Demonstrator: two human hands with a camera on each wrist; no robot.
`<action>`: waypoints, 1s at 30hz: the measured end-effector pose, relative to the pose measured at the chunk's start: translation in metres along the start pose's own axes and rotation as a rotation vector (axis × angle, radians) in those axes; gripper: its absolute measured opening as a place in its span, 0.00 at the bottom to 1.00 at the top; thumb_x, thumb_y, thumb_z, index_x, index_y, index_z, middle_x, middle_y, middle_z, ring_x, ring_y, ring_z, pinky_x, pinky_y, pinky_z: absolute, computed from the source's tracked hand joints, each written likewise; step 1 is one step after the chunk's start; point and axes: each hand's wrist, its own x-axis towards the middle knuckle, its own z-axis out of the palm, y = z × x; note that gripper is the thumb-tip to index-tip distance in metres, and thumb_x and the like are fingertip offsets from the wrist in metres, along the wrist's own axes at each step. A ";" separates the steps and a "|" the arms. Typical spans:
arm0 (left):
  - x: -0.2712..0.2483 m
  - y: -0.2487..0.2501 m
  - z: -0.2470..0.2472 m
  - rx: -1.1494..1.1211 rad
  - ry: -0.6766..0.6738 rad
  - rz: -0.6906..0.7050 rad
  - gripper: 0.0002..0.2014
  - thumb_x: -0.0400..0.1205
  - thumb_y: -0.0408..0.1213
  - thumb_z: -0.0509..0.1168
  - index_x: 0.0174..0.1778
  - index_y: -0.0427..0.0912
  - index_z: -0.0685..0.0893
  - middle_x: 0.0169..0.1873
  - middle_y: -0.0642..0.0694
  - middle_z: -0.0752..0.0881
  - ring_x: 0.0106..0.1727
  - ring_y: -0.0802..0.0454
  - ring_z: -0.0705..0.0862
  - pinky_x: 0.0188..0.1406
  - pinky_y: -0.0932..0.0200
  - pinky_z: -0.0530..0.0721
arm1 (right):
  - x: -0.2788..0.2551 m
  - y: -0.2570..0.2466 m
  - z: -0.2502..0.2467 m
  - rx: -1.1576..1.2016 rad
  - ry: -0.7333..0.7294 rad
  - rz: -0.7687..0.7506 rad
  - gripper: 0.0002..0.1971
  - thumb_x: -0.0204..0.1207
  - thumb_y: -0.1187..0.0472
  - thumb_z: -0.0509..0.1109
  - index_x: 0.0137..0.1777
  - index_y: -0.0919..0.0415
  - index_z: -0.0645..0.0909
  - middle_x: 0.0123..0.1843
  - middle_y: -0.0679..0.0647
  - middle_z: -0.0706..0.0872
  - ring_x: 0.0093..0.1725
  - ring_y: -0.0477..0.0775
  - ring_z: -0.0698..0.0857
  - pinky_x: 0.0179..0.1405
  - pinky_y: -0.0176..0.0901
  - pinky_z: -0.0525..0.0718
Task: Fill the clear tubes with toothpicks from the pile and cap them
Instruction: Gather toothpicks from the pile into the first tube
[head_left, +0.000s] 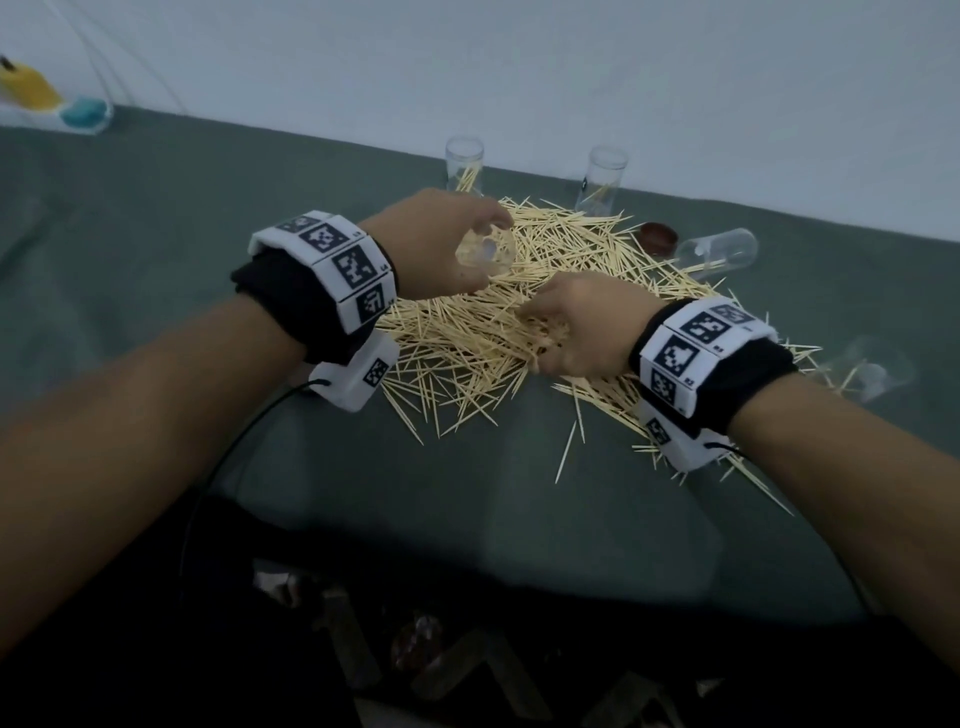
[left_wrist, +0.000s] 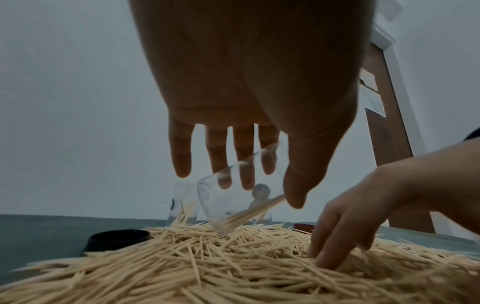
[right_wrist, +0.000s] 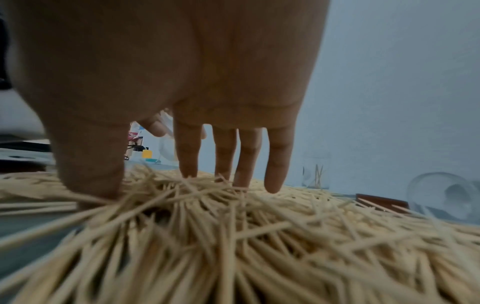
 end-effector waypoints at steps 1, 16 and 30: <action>0.001 -0.001 0.001 -0.004 0.003 -0.002 0.28 0.79 0.44 0.71 0.76 0.49 0.73 0.67 0.48 0.82 0.64 0.51 0.80 0.59 0.61 0.73 | 0.001 0.001 -0.001 0.002 0.011 -0.003 0.31 0.68 0.39 0.75 0.72 0.44 0.76 0.65 0.49 0.81 0.63 0.54 0.80 0.61 0.57 0.83; -0.001 -0.009 0.009 -0.069 0.022 -0.019 0.29 0.79 0.48 0.71 0.76 0.50 0.73 0.66 0.50 0.83 0.62 0.54 0.80 0.59 0.61 0.72 | 0.005 0.010 -0.002 0.132 0.017 0.089 0.35 0.68 0.33 0.72 0.76 0.40 0.71 0.71 0.46 0.80 0.68 0.52 0.79 0.68 0.54 0.78; 0.008 -0.003 0.003 -0.006 -0.043 0.001 0.30 0.79 0.49 0.71 0.77 0.50 0.72 0.67 0.48 0.82 0.65 0.50 0.80 0.67 0.52 0.77 | 0.005 0.018 -0.006 0.224 0.123 0.022 0.21 0.75 0.45 0.73 0.68 0.43 0.81 0.66 0.46 0.83 0.58 0.44 0.78 0.63 0.44 0.74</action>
